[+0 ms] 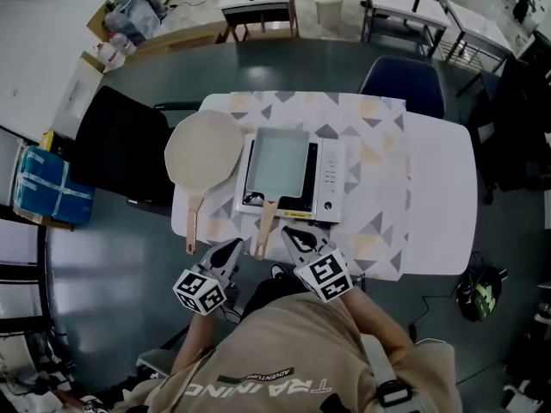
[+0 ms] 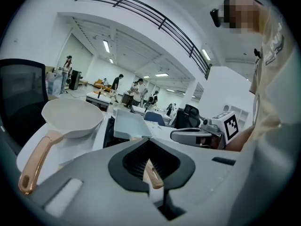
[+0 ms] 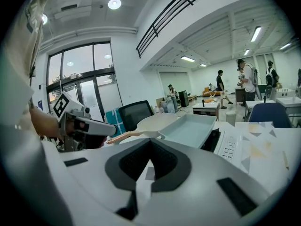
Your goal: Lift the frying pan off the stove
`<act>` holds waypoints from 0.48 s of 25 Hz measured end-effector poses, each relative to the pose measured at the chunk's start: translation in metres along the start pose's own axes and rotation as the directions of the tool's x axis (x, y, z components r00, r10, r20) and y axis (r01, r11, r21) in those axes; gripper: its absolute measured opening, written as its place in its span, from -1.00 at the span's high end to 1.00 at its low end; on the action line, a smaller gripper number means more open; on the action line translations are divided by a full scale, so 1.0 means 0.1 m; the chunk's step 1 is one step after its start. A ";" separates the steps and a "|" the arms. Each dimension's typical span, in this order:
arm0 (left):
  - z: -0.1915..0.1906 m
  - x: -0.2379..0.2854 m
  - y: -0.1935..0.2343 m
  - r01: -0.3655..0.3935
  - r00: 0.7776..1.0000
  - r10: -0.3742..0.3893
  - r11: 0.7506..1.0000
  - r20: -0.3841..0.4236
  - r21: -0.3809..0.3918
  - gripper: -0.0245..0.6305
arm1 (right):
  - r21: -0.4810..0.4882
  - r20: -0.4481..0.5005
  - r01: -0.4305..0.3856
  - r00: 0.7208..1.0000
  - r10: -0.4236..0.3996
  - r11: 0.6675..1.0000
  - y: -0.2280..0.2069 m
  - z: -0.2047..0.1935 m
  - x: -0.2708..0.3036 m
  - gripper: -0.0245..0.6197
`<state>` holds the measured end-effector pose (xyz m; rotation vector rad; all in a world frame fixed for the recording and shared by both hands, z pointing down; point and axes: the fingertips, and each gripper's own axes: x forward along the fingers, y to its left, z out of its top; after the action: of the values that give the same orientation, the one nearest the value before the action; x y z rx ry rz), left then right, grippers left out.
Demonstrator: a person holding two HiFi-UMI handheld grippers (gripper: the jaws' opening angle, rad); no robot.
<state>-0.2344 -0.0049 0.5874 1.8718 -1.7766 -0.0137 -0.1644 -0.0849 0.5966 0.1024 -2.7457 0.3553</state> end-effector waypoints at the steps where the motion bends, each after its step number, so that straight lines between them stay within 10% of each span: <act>1: 0.02 0.03 0.01 0.017 1.000 -0.017 1.000 -0.010 -0.002 0.93 | 0.007 -0.004 0.020 1.000 -0.020 1.000 -0.03 0.00 -0.03 0.94; 12: 0.19 0.40 0.18 0.202 0.971 -0.191 0.977 -0.145 0.069 0.93 | 0.039 0.050 0.236 0.970 -0.238 0.971 -0.19 0.25 -0.07 0.94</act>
<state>-0.2534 -0.0487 0.5924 2.0502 -1.5154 0.1151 -0.1641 -0.1099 0.5756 0.4514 -2.7407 0.3355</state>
